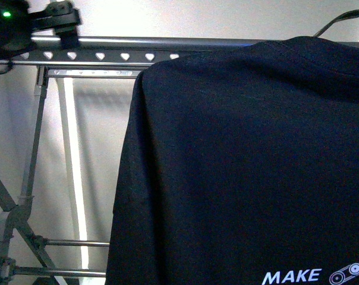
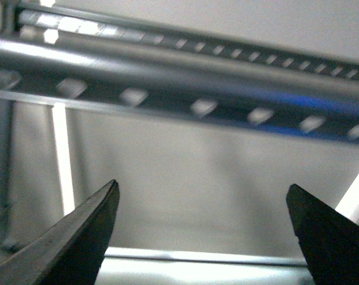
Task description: Hang clothes on hanger
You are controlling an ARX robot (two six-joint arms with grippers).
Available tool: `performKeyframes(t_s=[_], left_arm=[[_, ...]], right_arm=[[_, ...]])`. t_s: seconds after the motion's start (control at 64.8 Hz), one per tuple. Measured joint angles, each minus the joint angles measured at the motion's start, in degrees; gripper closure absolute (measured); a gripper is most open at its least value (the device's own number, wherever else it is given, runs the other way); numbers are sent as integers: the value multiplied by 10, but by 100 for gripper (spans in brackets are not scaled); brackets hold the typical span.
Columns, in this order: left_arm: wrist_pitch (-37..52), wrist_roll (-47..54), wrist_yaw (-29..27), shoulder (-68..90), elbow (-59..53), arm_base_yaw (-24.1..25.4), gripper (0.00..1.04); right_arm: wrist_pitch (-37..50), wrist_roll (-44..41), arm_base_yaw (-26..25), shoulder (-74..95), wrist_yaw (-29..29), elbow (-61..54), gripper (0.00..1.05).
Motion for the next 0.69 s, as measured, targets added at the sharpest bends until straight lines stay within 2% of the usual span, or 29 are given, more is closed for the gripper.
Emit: performKeyframes(t_s=[0.093, 0.201, 0.293, 0.432, 0.695], left_arm=[[-23, 27, -8, -66, -81, 12, 35], [43, 43, -6, -168, -224, 12, 57], [82, 48, -6, -211, -300, 10, 69], [155, 52, -4, -274, -478, 6, 102], [210, 54, -4, -367, -623, 7, 101]], right_arm=[[-79, 17, 3, -13, 55, 8, 101], [-173, 35, 14, -17, 103, 20, 101], [-190, 50, 23, -13, 123, 33, 101], [-153, 97, 33, 26, 187, 96, 101], [-183, 135, 47, 116, 284, 206, 101]])
